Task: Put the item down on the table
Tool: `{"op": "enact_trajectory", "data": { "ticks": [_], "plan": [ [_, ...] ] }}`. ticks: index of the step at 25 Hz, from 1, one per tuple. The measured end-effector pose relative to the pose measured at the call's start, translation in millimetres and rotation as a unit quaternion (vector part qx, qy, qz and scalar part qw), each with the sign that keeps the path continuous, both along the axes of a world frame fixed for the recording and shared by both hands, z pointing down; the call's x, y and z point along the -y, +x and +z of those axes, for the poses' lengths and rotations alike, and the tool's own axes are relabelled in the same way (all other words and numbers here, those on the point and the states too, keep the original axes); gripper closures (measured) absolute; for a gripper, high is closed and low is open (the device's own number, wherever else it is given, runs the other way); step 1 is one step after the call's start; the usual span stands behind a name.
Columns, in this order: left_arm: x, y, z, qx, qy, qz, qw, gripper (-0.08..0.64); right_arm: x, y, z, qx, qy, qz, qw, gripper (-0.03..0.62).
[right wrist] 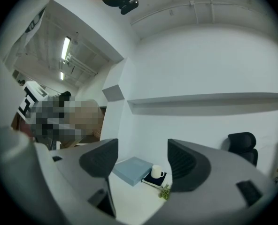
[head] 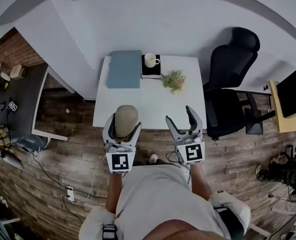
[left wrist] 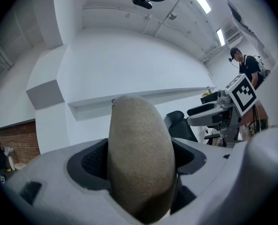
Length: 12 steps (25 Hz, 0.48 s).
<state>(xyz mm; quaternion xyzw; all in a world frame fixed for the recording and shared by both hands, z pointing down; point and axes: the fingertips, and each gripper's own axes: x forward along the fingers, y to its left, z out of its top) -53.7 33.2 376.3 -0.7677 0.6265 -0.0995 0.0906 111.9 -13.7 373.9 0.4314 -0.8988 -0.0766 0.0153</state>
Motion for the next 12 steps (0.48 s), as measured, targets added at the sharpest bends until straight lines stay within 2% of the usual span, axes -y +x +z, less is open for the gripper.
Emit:
{"op": "enact_trajectory", "data": {
  "ticks": [12],
  "plan": [
    [45.4, -2.5, 0.5, -0.001, 0.006, 0.004, 1.0, 0.159, 41.8, -1.7, 2.8, -0.002, 0.0, 0.005, 1.0, 0.265]
  ]
}}
